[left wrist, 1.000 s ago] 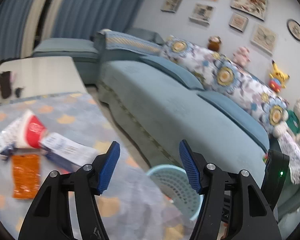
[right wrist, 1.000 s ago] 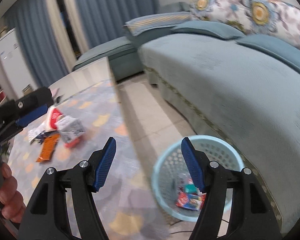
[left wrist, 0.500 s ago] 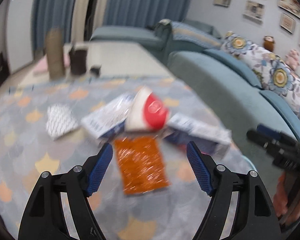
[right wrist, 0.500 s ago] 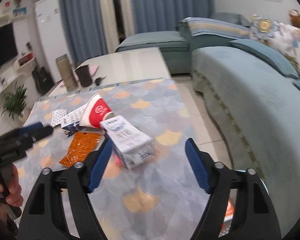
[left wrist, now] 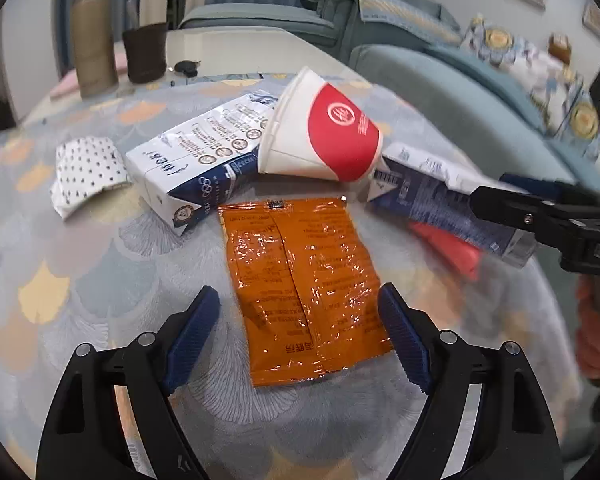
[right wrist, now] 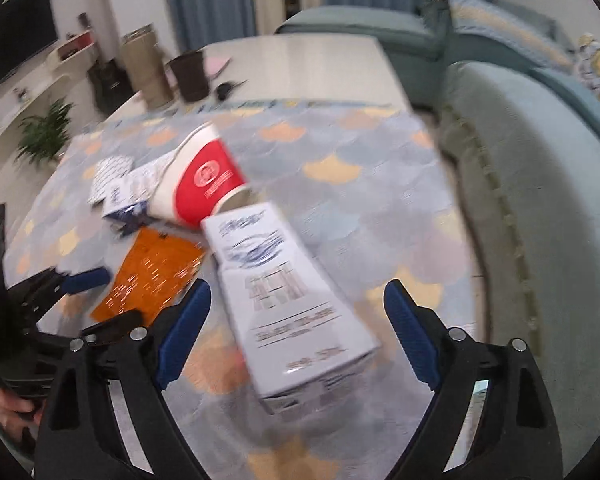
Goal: Collect trash
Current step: 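Grasp the orange snack wrapper with the left tool while the right tool grasps the milk carton, then carry wrapper and milk carton over the wastebasket and open both tools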
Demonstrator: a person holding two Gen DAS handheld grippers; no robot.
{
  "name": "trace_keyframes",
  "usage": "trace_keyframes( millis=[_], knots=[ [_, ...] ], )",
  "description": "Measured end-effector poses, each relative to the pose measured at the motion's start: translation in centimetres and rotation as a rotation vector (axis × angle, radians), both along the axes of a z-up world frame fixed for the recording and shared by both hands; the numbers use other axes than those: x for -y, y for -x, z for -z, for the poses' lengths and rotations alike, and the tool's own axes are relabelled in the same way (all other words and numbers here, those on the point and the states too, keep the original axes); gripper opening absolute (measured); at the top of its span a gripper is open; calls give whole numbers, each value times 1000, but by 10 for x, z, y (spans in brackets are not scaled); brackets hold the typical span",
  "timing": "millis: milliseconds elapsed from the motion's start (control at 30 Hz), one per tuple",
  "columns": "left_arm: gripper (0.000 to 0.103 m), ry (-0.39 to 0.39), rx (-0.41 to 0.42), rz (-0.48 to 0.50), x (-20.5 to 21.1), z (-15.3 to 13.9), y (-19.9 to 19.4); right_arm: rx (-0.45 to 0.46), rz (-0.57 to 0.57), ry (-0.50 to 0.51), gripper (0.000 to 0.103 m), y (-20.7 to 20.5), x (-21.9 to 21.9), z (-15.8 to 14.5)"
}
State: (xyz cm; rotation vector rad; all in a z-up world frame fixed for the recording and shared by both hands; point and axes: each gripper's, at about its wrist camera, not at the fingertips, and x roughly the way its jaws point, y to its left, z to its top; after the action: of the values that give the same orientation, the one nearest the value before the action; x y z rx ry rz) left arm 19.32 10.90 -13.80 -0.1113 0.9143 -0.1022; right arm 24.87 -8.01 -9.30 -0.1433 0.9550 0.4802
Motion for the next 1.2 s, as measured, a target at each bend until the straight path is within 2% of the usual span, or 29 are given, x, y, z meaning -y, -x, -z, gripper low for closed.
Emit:
trace_keyframes(
  millis=[33, 100, 133, 167, 200, 267, 300, 367, 600, 833, 1033, 1200],
  knots=[
    [78, -36, -3, 3, 5, 2, 0, 9, -12, 23, 83, 4, -5, 2],
    [73, -113, -6, 10, 16, 3, 2, 13, -34, 62, 75, 11, -13, 7],
    [68, -144, -5, 15, 20, 4, 3, 5, -41, 77, 56, 14, -16, 11],
    [64, -165, 1, 19, 24, 3, 4, -2, -41, 77, 52, 17, -17, 12],
    [62, -170, 5, 17, 24, 2, 6, 1, -36, 76, 51, 21, -18, 13],
    [44, -164, 10, 8, 21, 1, 7, 23, -33, 72, 51, 32, -17, 12],
    [40, -166, 13, 3, 20, 1, 8, 26, -30, 62, 51, 37, -15, 12],
    [17, -161, 14, 0, 16, -1, 10, 32, -19, 34, 51, 46, -8, 9],
    [11, -29, 32, 18, 9, -5, 26, 61, 39, -64, 51, 73, 17, -10],
    [8, 109, 100, 58, 13, -31, 56, 105, 90, -136, 51, 99, 45, -35],
    [8, 151, 173, 95, 27, -64, 74, 152, 153, -161, 51, 122, 73, -55],
    [8, 171, 250, 147, 52, -102, 83, 200, 219, -182, 51, 140, 101, -73]
  ],
)
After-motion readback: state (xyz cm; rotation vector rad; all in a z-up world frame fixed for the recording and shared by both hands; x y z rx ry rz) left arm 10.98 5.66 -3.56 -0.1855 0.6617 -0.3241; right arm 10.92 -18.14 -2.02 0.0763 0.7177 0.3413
